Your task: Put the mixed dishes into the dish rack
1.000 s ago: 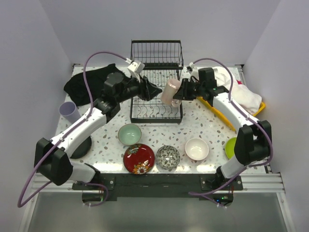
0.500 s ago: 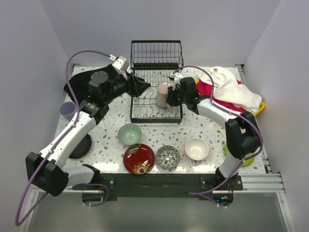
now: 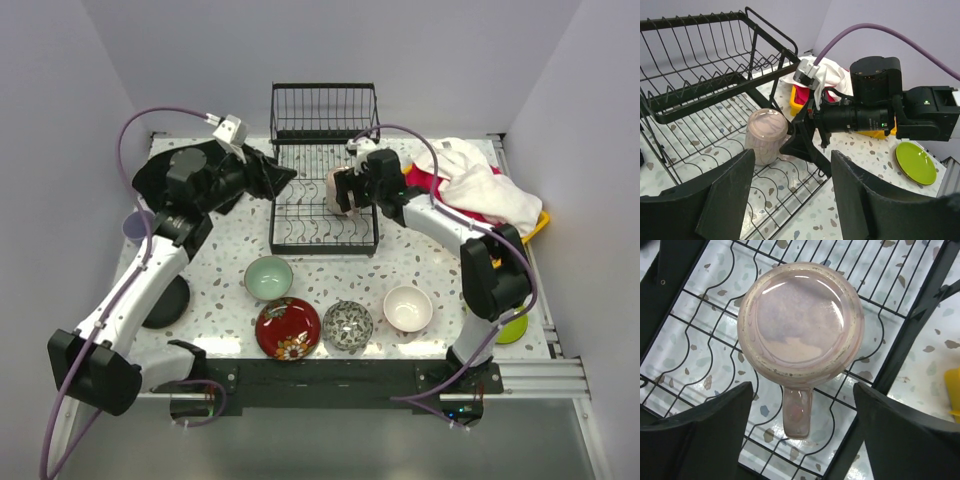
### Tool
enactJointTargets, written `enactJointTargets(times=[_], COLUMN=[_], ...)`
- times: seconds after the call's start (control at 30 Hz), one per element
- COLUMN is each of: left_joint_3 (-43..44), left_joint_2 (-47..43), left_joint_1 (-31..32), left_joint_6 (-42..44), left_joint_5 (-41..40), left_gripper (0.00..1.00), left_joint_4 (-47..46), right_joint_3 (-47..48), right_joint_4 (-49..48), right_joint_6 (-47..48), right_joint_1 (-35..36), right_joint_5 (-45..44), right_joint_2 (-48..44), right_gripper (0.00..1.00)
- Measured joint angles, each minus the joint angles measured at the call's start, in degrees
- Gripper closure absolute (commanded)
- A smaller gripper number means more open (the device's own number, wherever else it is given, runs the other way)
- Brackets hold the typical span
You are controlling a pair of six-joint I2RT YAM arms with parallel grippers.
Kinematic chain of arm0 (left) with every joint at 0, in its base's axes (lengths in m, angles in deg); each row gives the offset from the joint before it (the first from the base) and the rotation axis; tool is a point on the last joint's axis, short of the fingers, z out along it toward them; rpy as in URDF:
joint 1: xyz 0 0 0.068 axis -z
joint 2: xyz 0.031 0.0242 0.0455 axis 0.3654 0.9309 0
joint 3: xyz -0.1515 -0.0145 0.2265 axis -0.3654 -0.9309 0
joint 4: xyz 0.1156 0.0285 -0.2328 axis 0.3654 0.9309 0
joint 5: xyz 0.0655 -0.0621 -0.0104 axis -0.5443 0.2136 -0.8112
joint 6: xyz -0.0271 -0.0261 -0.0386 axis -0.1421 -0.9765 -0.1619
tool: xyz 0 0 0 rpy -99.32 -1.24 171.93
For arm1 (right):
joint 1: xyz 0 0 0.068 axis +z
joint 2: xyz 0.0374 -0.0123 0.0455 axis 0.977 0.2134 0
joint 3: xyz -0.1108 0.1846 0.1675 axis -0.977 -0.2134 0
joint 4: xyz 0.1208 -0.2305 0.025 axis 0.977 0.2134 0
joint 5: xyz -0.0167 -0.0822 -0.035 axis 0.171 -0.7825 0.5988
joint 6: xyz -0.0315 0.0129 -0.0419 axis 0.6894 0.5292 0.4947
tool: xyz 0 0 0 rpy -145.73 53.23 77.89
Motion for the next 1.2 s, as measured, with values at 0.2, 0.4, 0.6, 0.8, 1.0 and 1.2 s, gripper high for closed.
enactJointTargets(times=[0.2,0.4,0.6,0.8,1.0,1.2], left_joint_3=[0.0,0.1,-1.4,-4.6,-6.9,-7.4], left_joint_2=[-2.3,-4.6,-8.1,-10.1,-11.7,-12.5], left_joint_1=[-2.7,-7.4,-12.4,-14.8,-17.7,-19.5], left_joint_6=[0.9,2.2,2.3,4.1,4.6,4.7], left_joint_5=[0.2,0.4,1.3,1.8,1.7,1.8], left_gripper=[0.31,0.32,0.32,0.32,0.32,0.32], left_joint_4=[0.0,1.2,1.5,2.6,4.3,4.7], right_joint_3=[0.6,-5.1,-3.7,0.4,8.0,15.6], right_joint_4=[7.7,11.2,12.6,14.3,16.0,18.5], right_joint_6=[0.3,2.5,9.0,19.5,29.0,37.2], right_joint_1=[0.0,0.0,1.3,6.3,8.4,8.0], right_joint_5=[-0.3,2.7,7.3,6.2,0.3,-6.6], right_joint_2=[-5.6,-18.1,-13.0,-2.3,5.1,11.6], right_gripper=[0.11,1.00,1.00,1.00,1.00,1.00])
